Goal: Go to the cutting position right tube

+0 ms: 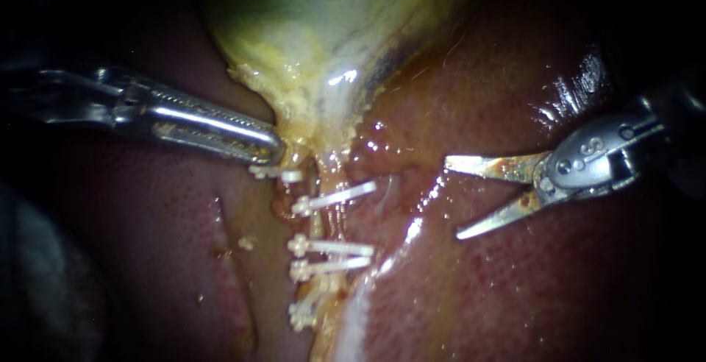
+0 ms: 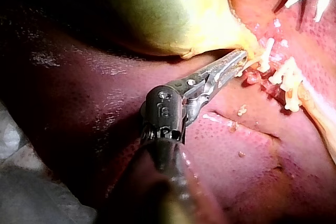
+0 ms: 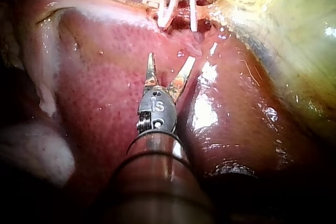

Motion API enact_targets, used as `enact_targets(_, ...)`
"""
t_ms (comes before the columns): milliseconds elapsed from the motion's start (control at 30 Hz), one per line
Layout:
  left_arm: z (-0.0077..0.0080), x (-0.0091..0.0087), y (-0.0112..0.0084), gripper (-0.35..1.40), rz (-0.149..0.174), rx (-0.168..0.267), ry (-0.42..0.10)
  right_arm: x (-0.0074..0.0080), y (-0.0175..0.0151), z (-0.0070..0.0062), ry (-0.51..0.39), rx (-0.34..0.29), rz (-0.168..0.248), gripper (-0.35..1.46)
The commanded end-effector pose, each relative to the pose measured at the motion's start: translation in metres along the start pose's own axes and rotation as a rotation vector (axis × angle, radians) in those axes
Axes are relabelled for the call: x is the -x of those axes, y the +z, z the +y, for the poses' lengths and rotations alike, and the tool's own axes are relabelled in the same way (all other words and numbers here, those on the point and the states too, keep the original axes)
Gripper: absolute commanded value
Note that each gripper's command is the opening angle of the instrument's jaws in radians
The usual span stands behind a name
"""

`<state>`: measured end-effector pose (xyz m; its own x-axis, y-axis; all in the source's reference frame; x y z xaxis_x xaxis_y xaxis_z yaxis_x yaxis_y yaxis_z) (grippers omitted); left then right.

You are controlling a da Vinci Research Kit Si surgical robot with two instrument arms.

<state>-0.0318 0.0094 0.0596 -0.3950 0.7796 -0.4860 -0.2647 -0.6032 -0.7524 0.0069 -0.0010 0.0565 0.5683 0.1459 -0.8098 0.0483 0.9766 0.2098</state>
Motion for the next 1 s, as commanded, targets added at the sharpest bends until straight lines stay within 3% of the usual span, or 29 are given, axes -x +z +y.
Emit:
enact_targets(33, 0.0001, 0.0000, -0.0002, -0.35, -0.001, 0.001, 0.000, 0.0000, 0.0000, 0.0000, 0.001, 0.000, 0.000, 1.43)
enact_targets(233, 0.0003, -0.0011, -0.0029, -0.35, 0.001, 0.005, -0.005, 0.0000, 0.0000, -0.0001, 0.002, 0.001, 0.000, 1.43)
enact_targets(467, 0.0000, -0.0038, -0.0087, -0.35, 0.021, -0.042, -0.021, 0.0001, -0.0001, -0.0001, 0.002, -0.001, 0.000, 1.43)
enact_targets(600, 0.0000, -0.0038, -0.0089, -0.35, 0.025, -0.045, -0.024, -0.0002, 0.0001, -0.0002, 0.003, -0.019, 0.008, 1.43)
enact_targets(700, 0.0001, -0.0037, -0.0085, -0.35, 0.026, -0.048, -0.024, -0.0007, 0.0008, -0.0002, 0.118, -0.067, 0.028, 1.40)
enact_targets(1000, 0.0005, -0.0037, -0.0083, -0.35, 0.027, -0.051, -0.025, -0.0018, 0.0045, -0.0006, 0.372, -0.118, 0.049, 1.38)
